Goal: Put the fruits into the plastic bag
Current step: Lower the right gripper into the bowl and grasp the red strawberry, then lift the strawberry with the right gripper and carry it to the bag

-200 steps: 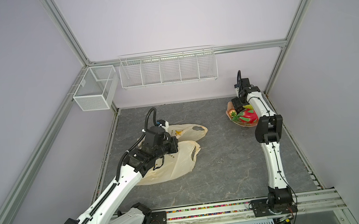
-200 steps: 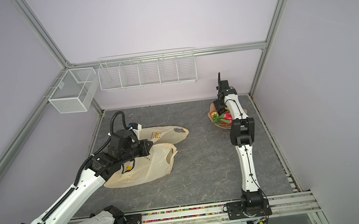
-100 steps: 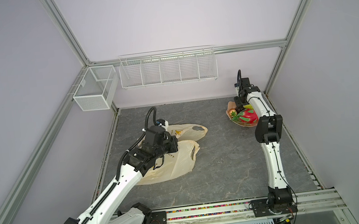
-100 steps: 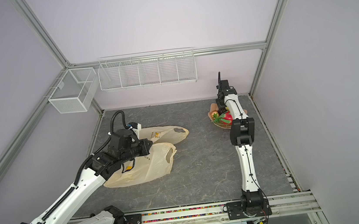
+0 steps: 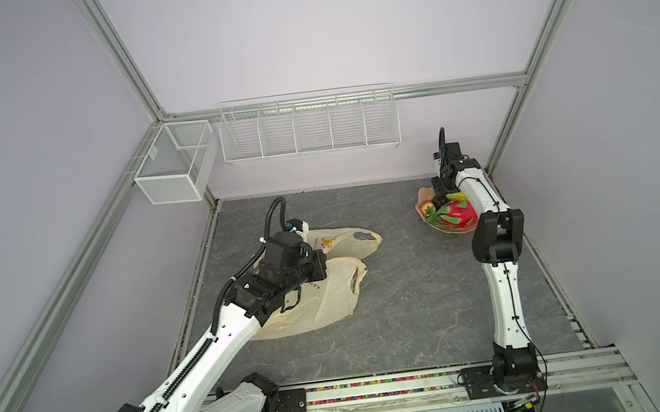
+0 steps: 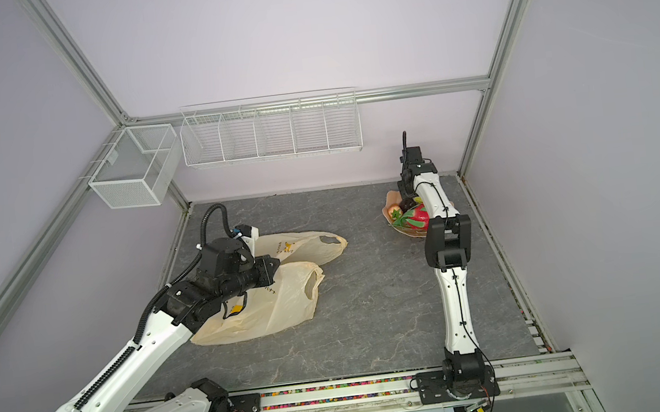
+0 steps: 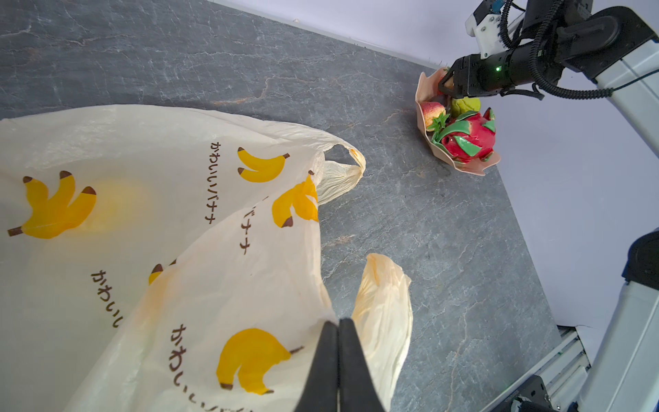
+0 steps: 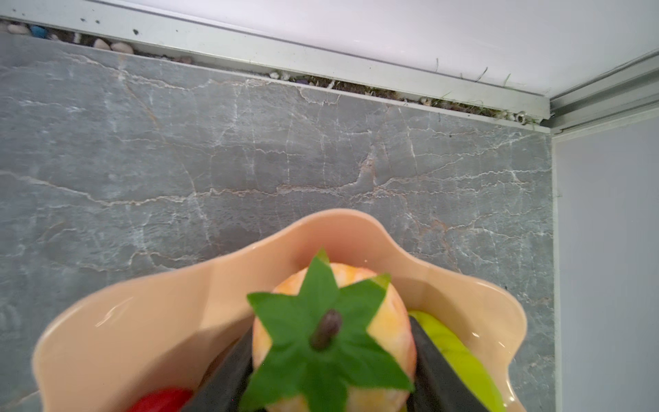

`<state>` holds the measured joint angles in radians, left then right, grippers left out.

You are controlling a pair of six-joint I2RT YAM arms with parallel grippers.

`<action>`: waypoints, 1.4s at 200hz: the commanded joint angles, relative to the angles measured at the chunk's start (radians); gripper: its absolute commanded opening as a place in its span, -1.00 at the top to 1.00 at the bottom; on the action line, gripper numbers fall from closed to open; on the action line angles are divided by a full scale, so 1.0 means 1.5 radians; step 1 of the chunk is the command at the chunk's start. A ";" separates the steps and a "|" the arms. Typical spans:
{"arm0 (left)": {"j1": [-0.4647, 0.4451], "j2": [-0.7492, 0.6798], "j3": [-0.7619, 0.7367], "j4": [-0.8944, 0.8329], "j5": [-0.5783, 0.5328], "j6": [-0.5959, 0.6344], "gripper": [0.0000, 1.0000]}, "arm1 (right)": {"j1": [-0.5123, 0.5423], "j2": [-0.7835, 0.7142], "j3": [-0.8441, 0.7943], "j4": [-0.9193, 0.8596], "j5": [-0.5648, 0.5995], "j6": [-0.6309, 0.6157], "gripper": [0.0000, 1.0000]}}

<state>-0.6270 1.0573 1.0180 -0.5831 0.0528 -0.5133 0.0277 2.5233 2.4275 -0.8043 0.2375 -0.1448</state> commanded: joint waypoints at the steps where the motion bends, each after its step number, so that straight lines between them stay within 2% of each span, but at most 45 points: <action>1: -0.001 -0.018 -0.005 0.010 0.003 -0.002 1.00 | 0.001 -0.073 -0.012 0.021 -0.018 0.015 0.23; 61: -0.001 -0.032 -0.011 0.009 0.006 0.003 1.00 | 0.011 -0.150 -0.062 0.017 -0.066 0.038 0.33; 87: -0.001 -0.035 -0.016 0.017 0.010 0.003 1.00 | 0.014 -0.199 -0.098 0.019 -0.124 0.075 0.35; 105: -0.001 -0.036 -0.020 0.022 0.014 0.004 1.00 | 0.014 -0.242 -0.140 0.032 -0.192 0.122 0.37; 121: -0.001 -0.036 -0.020 0.024 0.016 0.007 1.00 | 0.013 -0.297 -0.212 0.069 -0.255 0.177 0.37; 153: -0.002 -0.040 -0.022 0.027 0.022 0.015 1.00 | 0.013 -0.419 -0.426 0.205 -0.378 0.323 0.36; 186: -0.001 -0.051 -0.031 0.040 0.029 0.020 1.00 | 0.017 -0.505 -0.613 0.318 -0.500 0.449 0.34; 223: -0.001 -0.066 -0.044 0.044 0.043 0.028 1.00 | 0.033 -0.614 -0.798 0.410 -0.546 0.551 0.34; 280: -0.001 -0.077 -0.062 0.041 0.073 0.045 1.00 | 0.083 -0.727 -0.956 0.446 -0.572 0.636 0.34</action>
<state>-0.6270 0.9623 0.9436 -0.5282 0.1352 -0.4713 0.1238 1.4982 1.0672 -0.2092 -0.5755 0.7078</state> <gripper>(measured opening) 0.047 0.548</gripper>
